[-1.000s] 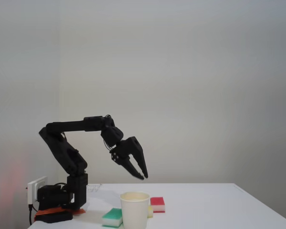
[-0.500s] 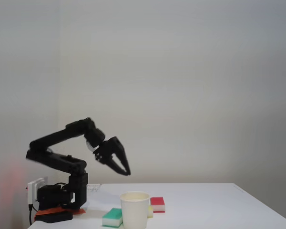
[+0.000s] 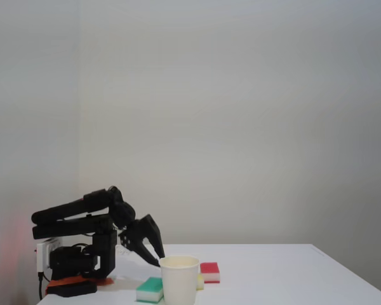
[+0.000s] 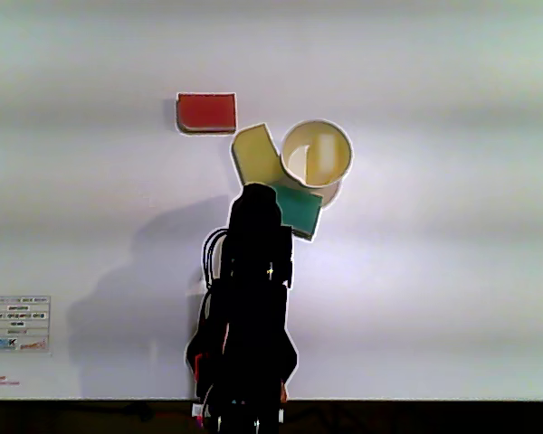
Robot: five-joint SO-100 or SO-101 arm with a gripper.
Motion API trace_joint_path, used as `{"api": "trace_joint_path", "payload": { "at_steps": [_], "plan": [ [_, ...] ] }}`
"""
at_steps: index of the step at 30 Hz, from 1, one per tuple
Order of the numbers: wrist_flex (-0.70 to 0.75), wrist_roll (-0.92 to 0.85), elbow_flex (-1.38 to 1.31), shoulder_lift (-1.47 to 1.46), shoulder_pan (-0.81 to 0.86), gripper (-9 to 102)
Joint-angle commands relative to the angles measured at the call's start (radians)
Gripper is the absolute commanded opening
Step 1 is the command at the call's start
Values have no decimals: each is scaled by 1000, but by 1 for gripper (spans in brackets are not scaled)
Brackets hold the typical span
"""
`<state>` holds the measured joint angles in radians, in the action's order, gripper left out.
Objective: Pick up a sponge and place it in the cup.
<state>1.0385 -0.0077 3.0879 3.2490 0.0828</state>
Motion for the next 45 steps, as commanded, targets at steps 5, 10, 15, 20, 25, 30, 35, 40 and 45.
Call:
{"api": "trace_joint_path", "payload": {
  "at_steps": [5, 10, 15, 20, 25, 30, 35, 40, 45],
  "plan": [
    [172, -18, 3, 14, -2, 0],
    [311, -14, 3, 14, 3, 0],
    [362, -18, 3, 14, 11, 0],
    [362, -17, 3, 14, 11, 0],
    [364, -18, 3, 14, 11, 0],
    [364, -18, 3, 14, 11, 0],
    [364, -18, 3, 15, 11, 0],
    [364, -18, 3, 15, 11, 0],
    [364, -18, 3, 15, 11, 0]
  ]
}}
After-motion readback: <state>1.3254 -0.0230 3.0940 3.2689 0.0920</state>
